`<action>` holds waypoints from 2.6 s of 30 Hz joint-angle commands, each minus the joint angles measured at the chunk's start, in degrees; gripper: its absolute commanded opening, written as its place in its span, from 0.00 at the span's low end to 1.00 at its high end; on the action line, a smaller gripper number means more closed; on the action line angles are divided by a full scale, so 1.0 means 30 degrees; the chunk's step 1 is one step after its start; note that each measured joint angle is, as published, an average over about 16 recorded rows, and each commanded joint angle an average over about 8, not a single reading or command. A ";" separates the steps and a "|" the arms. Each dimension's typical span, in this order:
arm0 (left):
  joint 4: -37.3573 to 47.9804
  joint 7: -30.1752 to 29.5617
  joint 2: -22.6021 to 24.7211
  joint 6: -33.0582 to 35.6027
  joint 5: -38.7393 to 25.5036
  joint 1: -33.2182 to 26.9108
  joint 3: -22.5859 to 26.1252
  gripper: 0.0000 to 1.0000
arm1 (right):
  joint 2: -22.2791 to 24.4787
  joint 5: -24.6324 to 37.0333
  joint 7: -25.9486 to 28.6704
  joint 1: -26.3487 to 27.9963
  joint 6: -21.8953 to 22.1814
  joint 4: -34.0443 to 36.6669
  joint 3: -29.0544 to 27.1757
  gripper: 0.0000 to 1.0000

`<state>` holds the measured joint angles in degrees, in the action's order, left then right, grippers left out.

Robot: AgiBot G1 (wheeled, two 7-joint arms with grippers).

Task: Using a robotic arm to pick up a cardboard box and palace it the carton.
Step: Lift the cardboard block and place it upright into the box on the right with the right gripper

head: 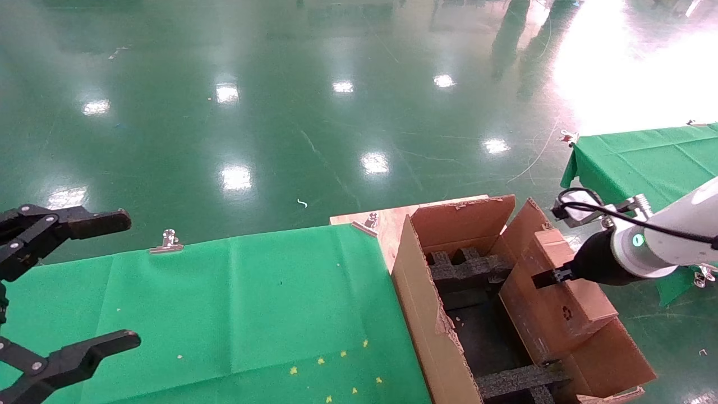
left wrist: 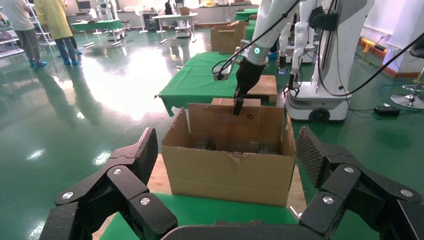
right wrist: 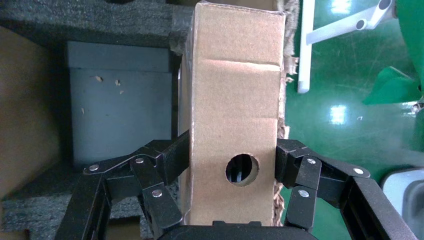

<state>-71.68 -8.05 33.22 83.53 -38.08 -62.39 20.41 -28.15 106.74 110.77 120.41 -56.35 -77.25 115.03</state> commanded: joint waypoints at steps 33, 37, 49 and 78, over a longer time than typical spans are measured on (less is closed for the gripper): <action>0.0000 0.0002 -0.0001 -0.0001 0.0002 -0.0001 0.0004 1.00 | -0.1677 0.2085 0.1618 -0.3595 0.2815 0.1257 0.1039 0.00; 0.0000 0.0002 -0.0001 -0.0002 0.0003 -0.0001 0.0004 1.00 | -0.1788 0.2021 0.1464 -0.3985 0.3143 0.1663 0.1128 0.00; 0.0000 0.0003 -0.0002 -0.0002 0.0004 -0.0001 0.0005 1.00 | -0.2333 0.1571 0.0792 -0.5058 0.4108 0.2963 0.1283 0.00; 0.0003 0.0005 -0.0005 -0.0008 0.0009 0.0003 0.0005 1.00 | -0.3707 -0.0432 -0.1186 -0.6919 0.5157 0.5665 0.1344 1.00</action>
<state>-71.67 -8.04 33.21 83.50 -38.06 -62.38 20.43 -39.25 105.50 107.23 99.68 -40.95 -60.27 119.07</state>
